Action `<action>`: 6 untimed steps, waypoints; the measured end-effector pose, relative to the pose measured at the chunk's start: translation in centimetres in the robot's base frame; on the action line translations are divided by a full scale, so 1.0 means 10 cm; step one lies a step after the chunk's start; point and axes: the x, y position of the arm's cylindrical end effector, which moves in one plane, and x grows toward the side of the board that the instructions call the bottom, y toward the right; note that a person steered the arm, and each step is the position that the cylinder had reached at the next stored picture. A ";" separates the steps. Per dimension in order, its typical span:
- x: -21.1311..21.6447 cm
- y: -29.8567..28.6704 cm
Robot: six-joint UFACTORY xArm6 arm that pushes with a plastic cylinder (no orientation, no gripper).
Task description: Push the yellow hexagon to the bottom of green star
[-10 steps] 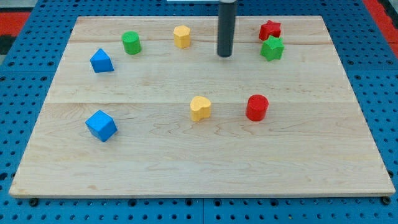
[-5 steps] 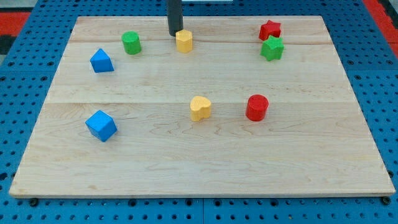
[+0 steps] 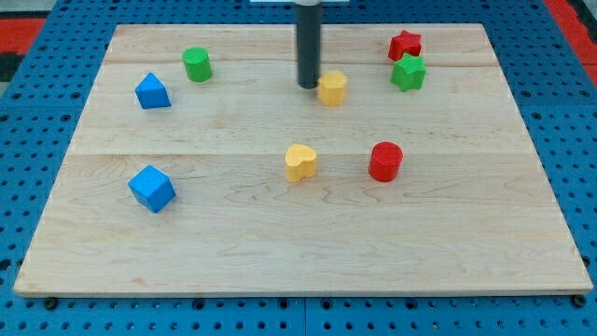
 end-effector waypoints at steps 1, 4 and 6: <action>0.16 0.09; 0.21 0.54; 0.22 0.84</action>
